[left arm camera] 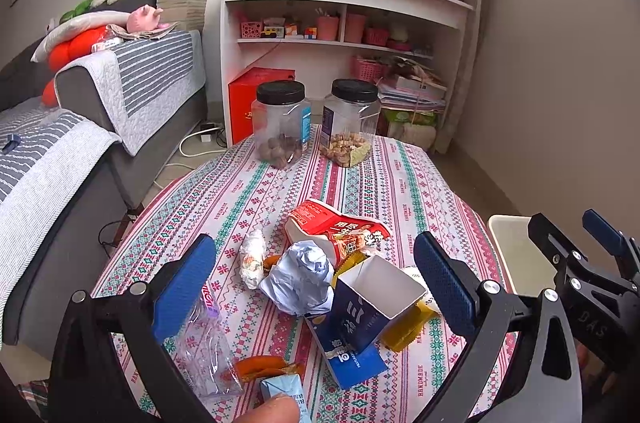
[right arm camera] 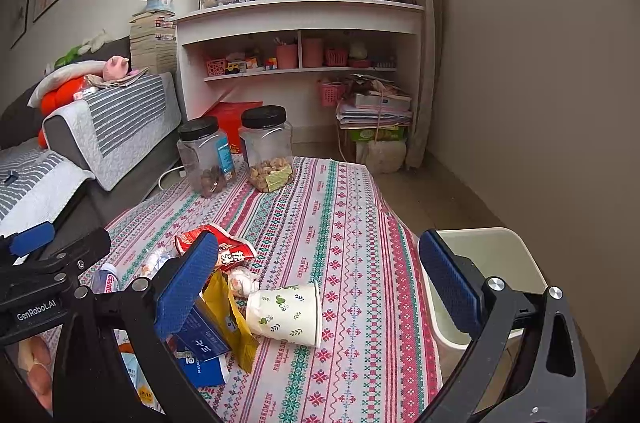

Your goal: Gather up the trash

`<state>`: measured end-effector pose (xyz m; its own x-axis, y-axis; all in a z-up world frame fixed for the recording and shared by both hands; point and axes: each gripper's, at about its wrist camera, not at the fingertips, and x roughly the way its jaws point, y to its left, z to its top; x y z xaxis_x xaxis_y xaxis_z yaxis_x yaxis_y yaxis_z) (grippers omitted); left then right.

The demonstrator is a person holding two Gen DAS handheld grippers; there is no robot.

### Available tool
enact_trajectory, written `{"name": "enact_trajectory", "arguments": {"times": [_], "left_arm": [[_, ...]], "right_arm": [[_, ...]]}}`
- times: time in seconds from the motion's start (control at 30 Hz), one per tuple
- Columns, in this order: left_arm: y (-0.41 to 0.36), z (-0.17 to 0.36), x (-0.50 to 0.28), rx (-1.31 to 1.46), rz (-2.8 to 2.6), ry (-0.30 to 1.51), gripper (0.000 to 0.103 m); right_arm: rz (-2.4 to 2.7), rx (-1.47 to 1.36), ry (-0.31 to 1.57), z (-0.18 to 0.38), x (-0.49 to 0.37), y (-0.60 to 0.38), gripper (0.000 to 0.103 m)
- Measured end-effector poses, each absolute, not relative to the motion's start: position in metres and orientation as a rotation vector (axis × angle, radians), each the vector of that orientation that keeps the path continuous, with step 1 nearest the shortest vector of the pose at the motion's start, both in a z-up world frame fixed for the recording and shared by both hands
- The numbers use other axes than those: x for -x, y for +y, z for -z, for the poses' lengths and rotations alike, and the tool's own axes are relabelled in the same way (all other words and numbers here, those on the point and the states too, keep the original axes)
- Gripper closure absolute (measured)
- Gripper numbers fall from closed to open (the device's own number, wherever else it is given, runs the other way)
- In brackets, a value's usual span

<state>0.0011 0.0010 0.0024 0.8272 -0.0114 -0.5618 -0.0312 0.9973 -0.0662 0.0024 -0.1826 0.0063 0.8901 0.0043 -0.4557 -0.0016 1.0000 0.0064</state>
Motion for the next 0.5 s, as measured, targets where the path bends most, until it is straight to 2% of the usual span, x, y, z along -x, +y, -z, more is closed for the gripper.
{"name": "enact_trajectory", "arguments": {"times": [0.5], "left_arm": [[0.0016,0.0015,0.0011,0.076,-0.01,0.594,0.007]], "right_arm": [[-0.005,-0.008,0.48,-0.0011,-0.0019,-0.182,0.007]]}}
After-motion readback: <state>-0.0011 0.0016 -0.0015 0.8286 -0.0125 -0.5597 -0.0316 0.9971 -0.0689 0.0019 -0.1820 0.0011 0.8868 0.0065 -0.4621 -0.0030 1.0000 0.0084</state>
